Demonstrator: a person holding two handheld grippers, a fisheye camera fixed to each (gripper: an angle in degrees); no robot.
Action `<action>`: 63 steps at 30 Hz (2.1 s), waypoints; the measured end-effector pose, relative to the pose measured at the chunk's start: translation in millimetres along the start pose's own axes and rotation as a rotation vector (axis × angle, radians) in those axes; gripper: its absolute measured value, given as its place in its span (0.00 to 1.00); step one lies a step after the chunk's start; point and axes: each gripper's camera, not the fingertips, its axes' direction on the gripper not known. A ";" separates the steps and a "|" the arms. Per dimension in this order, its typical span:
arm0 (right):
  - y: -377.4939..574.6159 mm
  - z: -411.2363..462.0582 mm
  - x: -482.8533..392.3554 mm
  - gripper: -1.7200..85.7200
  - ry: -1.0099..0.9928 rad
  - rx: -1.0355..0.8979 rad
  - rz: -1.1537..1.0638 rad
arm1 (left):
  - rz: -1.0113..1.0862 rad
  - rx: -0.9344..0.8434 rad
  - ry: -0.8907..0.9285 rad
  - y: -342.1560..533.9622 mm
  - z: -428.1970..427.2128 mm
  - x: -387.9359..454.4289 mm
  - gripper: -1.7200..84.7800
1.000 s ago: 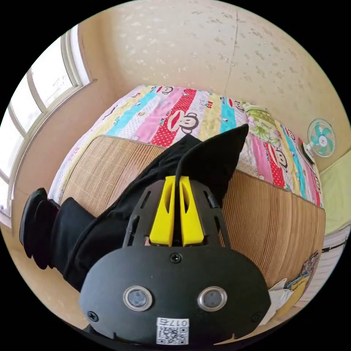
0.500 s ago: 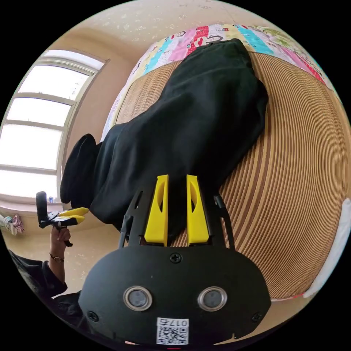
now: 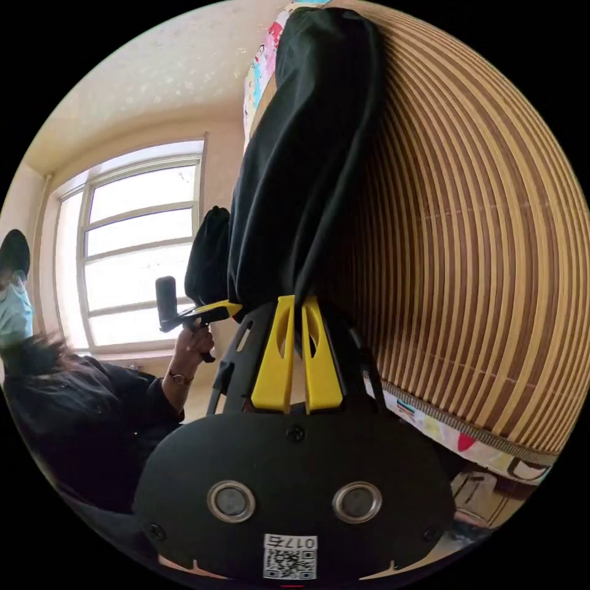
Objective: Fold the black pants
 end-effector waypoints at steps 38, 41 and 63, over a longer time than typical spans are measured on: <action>36.9 -106.0 39.6 0.07 0.505 -0.251 0.131 | -0.050 -0.114 0.304 -38.9 119.2 9.6 0.02; -4.7 -127.2 27.0 0.10 0.412 -0.098 0.027 | -0.112 -0.064 0.370 -37.8 120.8 -3.1 0.05; -351.9 -45.7 -79.1 0.04 0.946 0.388 -0.346 | -0.386 0.254 0.537 -48.9 120.1 -4.6 0.09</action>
